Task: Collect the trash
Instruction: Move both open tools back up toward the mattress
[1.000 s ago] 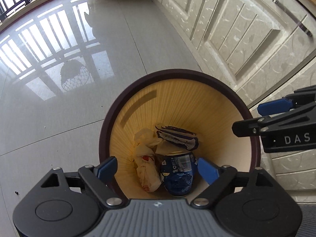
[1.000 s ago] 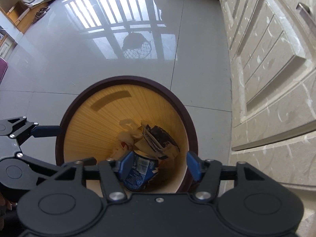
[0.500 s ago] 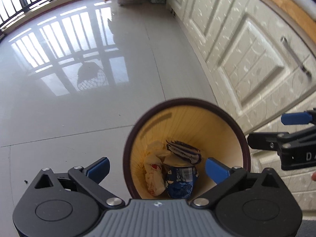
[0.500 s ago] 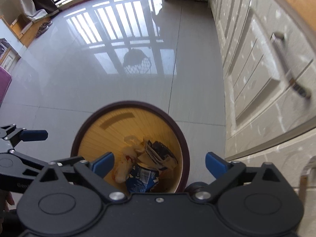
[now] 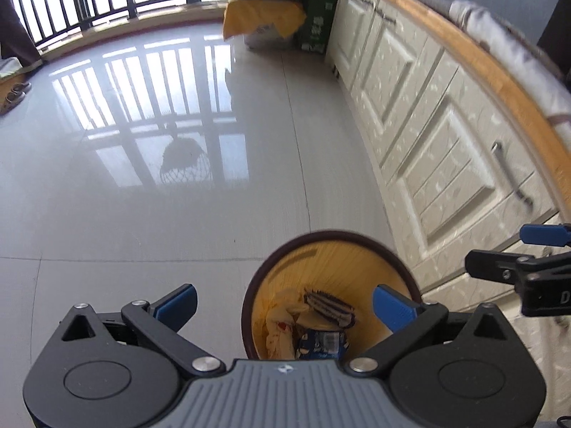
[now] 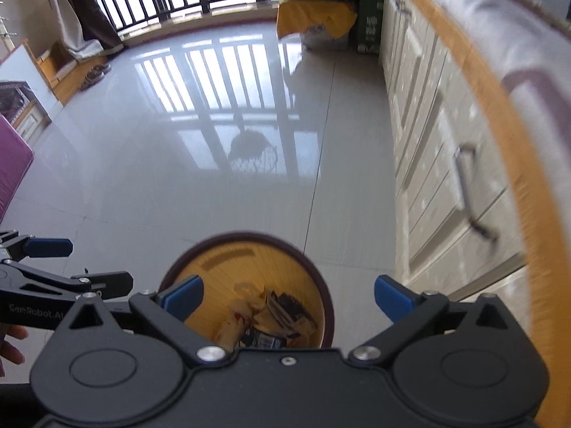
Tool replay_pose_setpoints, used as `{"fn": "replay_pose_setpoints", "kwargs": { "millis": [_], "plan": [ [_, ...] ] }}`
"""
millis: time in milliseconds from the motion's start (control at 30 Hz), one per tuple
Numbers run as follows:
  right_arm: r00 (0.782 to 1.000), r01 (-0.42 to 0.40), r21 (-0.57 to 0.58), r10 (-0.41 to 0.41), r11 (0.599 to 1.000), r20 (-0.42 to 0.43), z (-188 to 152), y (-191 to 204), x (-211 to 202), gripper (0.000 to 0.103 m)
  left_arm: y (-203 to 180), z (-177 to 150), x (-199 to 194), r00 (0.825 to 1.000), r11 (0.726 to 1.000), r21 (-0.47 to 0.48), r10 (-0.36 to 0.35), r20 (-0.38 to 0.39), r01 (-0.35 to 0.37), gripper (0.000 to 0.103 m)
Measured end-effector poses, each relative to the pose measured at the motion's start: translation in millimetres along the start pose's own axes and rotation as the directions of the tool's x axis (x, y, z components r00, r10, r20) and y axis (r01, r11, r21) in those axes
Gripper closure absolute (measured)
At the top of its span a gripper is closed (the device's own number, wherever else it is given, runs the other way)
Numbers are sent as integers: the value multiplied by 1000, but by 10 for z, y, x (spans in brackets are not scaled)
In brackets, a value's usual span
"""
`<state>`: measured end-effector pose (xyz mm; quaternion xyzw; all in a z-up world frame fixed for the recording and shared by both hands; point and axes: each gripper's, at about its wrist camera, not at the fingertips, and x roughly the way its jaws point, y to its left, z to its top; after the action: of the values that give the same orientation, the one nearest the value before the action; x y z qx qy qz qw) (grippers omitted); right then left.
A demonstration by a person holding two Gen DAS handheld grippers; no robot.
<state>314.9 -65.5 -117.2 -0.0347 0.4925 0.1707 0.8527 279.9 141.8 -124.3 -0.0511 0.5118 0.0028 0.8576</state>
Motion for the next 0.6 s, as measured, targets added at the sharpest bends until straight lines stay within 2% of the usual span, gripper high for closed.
{"fn": "replay_pose_setpoints", "kwargs": {
  "millis": [267,433,600],
  "plan": [
    [988,37,28,-41,999,148,175,-140,-617,0,-122,170,-396,991,1000,-6,-25,129,26,0],
    [964,77,86,-96,993,248,224,-337,-986,0,-286,322,-624,974,999,3,-49,221,49,0],
    [930,126,141,-166,982,327,277,-598,-1300,0,-576,475,-796,950,997,35,-81,302,74,0]
  ]
}}
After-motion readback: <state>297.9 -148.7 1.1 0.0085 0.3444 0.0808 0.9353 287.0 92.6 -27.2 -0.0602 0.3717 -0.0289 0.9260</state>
